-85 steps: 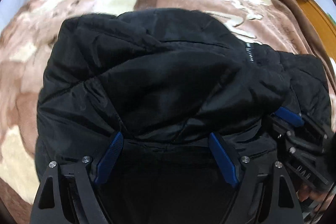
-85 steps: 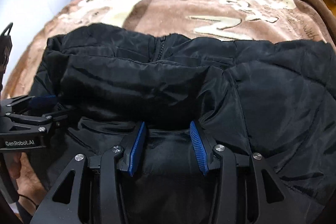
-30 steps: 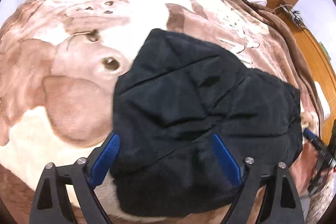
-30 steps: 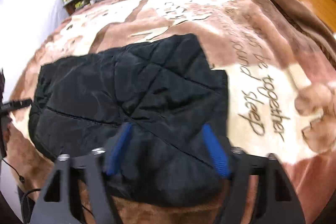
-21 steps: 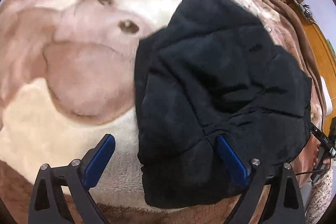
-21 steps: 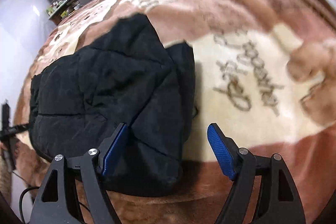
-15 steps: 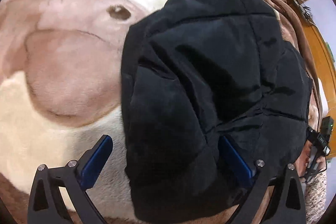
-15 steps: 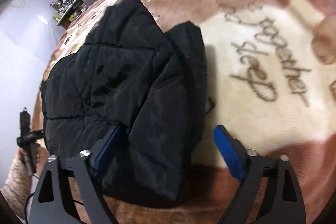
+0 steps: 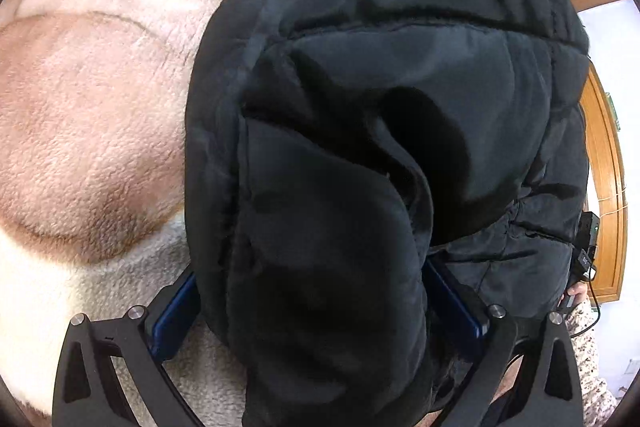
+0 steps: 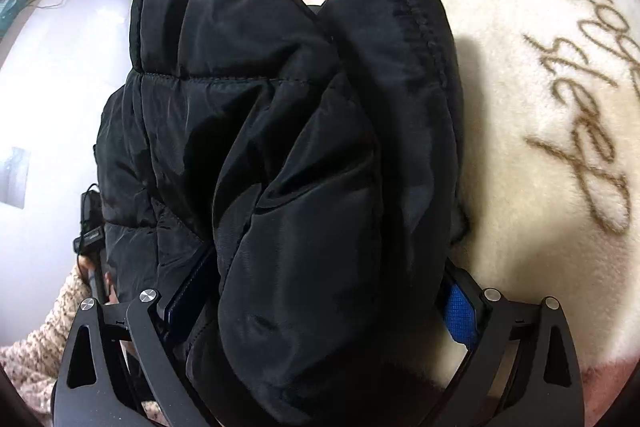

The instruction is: Fold large clothes

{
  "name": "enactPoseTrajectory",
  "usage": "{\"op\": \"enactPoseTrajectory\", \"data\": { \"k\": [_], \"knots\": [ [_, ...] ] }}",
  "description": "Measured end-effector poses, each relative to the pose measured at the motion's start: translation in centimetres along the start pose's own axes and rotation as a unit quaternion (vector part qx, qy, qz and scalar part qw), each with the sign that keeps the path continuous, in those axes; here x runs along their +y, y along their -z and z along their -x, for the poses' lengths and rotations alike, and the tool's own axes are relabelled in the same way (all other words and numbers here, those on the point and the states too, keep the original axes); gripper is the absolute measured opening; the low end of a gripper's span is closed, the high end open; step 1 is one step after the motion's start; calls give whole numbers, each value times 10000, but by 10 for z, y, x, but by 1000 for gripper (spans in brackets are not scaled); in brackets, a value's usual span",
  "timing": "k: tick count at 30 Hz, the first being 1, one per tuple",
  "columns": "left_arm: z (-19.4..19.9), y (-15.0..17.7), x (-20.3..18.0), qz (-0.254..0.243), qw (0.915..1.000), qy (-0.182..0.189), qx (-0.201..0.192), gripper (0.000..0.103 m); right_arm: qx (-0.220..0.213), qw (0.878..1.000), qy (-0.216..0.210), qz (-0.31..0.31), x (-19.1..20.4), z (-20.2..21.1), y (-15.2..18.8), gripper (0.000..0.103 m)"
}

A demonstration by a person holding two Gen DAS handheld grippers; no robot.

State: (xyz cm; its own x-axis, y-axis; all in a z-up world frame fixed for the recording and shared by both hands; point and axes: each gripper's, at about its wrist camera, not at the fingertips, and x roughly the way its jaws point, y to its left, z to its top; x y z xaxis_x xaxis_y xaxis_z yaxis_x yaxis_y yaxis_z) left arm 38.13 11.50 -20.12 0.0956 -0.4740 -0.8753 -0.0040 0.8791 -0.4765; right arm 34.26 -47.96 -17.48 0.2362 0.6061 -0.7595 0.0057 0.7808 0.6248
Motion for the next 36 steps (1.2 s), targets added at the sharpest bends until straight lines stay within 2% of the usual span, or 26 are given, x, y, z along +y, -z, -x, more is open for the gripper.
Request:
{"op": "enactPoseTrajectory", "data": {
  "k": [4, 8, 11, 12, 16, 18, 22, 25, 28, 33, 36],
  "knots": [
    [-2, 0, 2, 10, 9999, 96, 40, 103, -27, 9999, -166, 29, -7, -4, -2, 97],
    [-5, -6, 2, 60, 9999, 137, 61, 103, 2, 9999, -131, 17, -9, -7, -2, 97],
    [-4, -8, 0, 120, 9998, 124, 49, 103, -29, 10000, -17, 63, -3, -6, 0, 91],
    [-4, -7, 0, 137, 9998, 118, 42, 102, -47, 10000, 0, 80, -1, -2, 1, 86],
    [6, -1, -8, 173, 9996, 208, -37, 81, -151, 9996, 78, 232, 8, 3, 5, 71],
    [10, 1, -13, 198, 9995, 212, -93, 75, -180, 9992, 152, 324, 13, 5, 6, 66],
    [19, 9, -25, 197, 9995, 158, -205, 60, -337, 9963, 522, 598, 33, 13, 10, 50],
    [31, 16, -42, 110, 9994, 65, -318, 50, -532, 9902, 896, 928, 57, 20, 17, 43],
    [43, 24, -52, 43, 9989, -27, -463, 44, -716, 9851, 1150, 1063, 71, 25, 26, 38],
    [67, 32, -74, -181, 9967, -169, -775, 38, -1126, 9758, 1306, 1348, 101, 41, 40, 34],
    [84, 36, -82, -177, 9955, -74, -927, 36, -1313, 9719, 1313, 1449, 115, 53, 48, 33]
  ]
}}
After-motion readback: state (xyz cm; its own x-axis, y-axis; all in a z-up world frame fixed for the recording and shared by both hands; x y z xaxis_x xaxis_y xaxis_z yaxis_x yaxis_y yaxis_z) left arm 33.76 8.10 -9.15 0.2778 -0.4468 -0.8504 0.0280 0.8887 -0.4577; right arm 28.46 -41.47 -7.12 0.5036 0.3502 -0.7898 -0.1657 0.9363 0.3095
